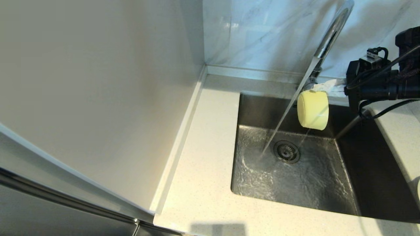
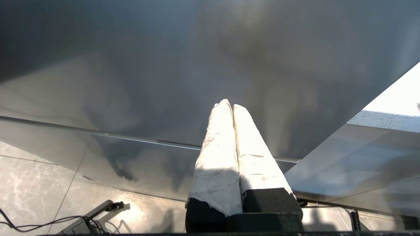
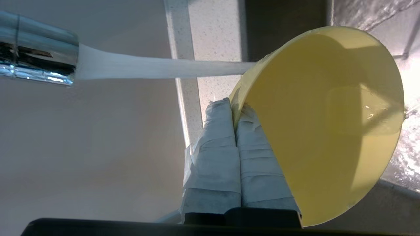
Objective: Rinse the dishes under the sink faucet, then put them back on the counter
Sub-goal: Rinse the bowl
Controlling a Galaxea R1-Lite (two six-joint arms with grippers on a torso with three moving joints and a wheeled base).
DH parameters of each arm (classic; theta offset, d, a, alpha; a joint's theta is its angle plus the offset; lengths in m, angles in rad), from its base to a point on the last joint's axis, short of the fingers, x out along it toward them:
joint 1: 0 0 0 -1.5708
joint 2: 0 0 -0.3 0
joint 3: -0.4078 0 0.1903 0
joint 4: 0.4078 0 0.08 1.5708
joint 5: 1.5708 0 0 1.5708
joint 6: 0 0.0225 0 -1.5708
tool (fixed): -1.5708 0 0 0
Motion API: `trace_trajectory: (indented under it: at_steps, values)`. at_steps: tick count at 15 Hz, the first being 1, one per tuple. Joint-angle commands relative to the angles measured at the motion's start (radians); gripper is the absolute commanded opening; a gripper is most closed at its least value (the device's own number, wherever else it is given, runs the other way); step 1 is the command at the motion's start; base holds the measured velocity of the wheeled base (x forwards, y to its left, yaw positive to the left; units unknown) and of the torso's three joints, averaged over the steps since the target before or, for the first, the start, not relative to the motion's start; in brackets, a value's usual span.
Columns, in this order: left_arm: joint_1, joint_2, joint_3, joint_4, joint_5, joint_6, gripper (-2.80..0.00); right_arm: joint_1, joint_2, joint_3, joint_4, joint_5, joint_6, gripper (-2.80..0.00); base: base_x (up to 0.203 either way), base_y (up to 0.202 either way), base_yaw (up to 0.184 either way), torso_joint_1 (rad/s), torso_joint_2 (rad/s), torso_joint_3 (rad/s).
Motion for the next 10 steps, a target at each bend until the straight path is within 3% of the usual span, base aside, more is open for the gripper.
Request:
trace_trajectory:
  at_steps: [1, 10]
  values:
    - [0.0, 0.0, 0.0, 0.0, 0.0, -0.001, -2.8, 0.012, 0.013, -0.012, 0.002, 0.005, 0.002, -2.8, 0.0, 0.0, 0.0, 0.0, 0.0, 0.0]
    - [0.0, 0.0, 0.001, 0.0, 0.0, -0.001, -2.8, 0.032, 0.04, -0.04, 0.001, 0.0, -0.006, -2.8, 0.0, 0.0, 0.0, 0.0, 0.0, 0.0]
